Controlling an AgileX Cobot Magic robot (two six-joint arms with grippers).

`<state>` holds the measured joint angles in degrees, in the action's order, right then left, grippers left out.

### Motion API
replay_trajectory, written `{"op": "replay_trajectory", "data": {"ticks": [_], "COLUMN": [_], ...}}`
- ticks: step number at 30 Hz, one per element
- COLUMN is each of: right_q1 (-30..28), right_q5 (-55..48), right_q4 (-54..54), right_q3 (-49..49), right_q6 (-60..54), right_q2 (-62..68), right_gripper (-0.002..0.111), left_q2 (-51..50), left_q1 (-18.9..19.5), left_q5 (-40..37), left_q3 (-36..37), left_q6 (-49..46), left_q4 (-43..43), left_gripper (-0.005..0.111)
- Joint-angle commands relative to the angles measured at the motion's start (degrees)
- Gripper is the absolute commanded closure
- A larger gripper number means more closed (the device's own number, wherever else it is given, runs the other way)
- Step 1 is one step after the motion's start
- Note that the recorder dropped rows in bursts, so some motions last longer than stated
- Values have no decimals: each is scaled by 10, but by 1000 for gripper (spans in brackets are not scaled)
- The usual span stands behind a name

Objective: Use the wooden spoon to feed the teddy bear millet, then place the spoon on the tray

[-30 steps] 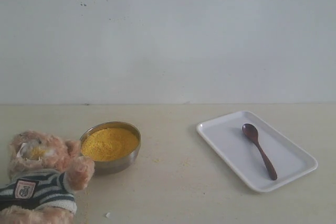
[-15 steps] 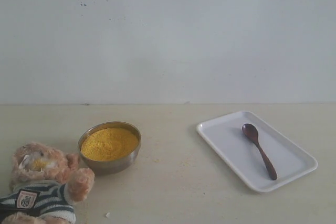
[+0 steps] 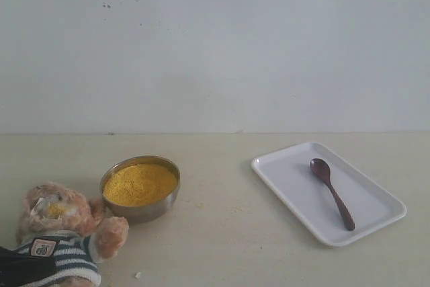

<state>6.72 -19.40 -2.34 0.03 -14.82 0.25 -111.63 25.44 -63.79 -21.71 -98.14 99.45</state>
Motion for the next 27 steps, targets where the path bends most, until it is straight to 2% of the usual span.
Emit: {"op": "replay_trajectory", "data": {"ticks": [1, 3, 8, 11, 27], "right_q1": [-18, -22, -22, -22, -22], "right_q5": [8, 9, 9, 9, 9], "right_q4": [-6, -12, -20, -20, -20], "right_q3": [0, 0, 0, 0, 0], "right_q6": [-2, -2, -2, -2, -2], "right_q2": [-3, -3, -3, -3, -3], "right_gripper": [107, 107, 107, 107, 107], "left_q2": [-1, -1, -1, -1, -1], "left_q1": [0, 0, 0, 0, 0], "left_q5": [-38, -62, -62, -62, -62], "left_q3": [-2, -3, -4, -4, -4], "left_q6": [-5, -5, 6, 8, 29], "left_q4": [5, 5, 5, 5, 5], "left_gripper": [37, 34, 19, 15, 14]}}
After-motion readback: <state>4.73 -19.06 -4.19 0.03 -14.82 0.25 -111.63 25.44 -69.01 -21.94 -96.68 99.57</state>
